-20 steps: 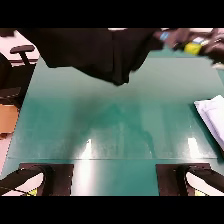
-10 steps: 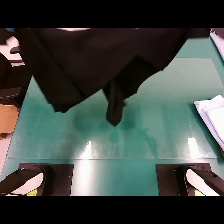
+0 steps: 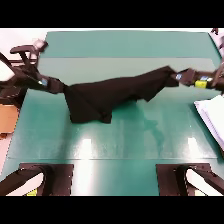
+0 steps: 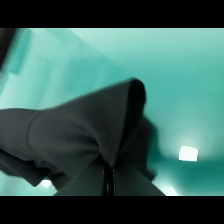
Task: Fold the shirts.
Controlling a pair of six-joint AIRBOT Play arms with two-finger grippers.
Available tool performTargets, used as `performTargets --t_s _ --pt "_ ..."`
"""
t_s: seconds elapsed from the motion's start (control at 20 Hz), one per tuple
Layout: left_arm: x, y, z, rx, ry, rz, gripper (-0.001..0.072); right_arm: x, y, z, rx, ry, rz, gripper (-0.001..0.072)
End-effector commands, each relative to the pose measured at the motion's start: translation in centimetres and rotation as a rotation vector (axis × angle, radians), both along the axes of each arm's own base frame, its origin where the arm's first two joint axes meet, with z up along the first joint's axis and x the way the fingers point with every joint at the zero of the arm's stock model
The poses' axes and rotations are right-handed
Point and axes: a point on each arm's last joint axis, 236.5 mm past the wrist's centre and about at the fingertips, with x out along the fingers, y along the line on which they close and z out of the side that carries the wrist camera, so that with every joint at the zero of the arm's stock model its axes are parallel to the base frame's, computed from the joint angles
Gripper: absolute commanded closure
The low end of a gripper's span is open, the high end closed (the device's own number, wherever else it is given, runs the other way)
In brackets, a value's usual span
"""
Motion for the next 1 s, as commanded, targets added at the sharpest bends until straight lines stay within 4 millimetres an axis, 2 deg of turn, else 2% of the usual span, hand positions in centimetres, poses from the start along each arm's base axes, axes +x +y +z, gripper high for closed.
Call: performTargets --t_s 0.0,0.2,0.3,0.35,0.4,0.45,0.5,0.55,0.65,0.7,0.75,0.8,0.9,0.95 --pt "1.0 1.2 -5.8 0.015 -0.04 0.07 0.0683 0.4 -1.0 -8.6 0.001 0.162 -0.038 0.0688" --pt "-0.2 1.4 -8.0 0.024 0.006 0.068 0.0664 0.5 -0.9 -14.3 0.039 0.316 -0.03 0.0688" --pt "-0.4 0.7 -7.9 -0.016 0.03 0.081 0.0121 0.2 -0.6 -15.8 0.057 0.367 -0.017 0.0683" --pt "-0.6 0.6 -7.8 -0.021 0.041 0.08 0.009 0.1 -0.6 -16.0 0.059 0.373 -0.015 0.0584" --pt "-0.8 0.6 -7.6 -0.018 0.053 0.072 0.0088 0.2 -0.6 -15.8 0.058 0.367 -0.016 0.0274" --pt "-1.0 0.7 -7.2 -0.003 0.058 0.058 0.0033 0.4 -1.0 -15.2 0.055 0.351 -0.03 0.0135" --pt "-1.1 1.0 -6.4 0.01 0.07 0.064 0.0003 0.6 -1.6 -14.3 0.051 0.324 -0.045 0.0135" --pt "-1.0 1.1 -5.2 0.008 0.068 0.076 0.0002 0.9 -2.4 -13.0 0.04 0.284 -0.062 0.0135" --pt "-1.3 0.7 -1.9 -0.018 0.049 0.071 0.0002 1.7 -4.6 -9.5 0.012 0.189 -0.107 0.0136" --pt "-2.1 0.6 -1.1 -0.029 0.065 0.079 0.0002 2.0 -5.7 -7.6 0.0 0.137 -0.135 0.0136" --pt "-3.0 0.6 -1.4 -0.043 0.104 0.104 0.0001 2.1 -6.9 -5.7 -0.012 0.09 -0.164 0.0137" --pt "-3.8 0.9 -2.8 -0.055 0.156 0.149 0.0002 2.1 -7.9 -4.4 -0.022 0.057 -0.191 0.0138" --pt "-5.0 1.7 -7.3 -0.089 0.258 0.281 0.0002 1.8 -9.3 -2.9 -0.034 0.019 -0.229 0.0138" --pt "-5.2 1.7 -9.1 -0.16 0.298 0.362 0.0003 1.7 -9.6 -2.7 -0.035 0.012 -0.239 0.0139"
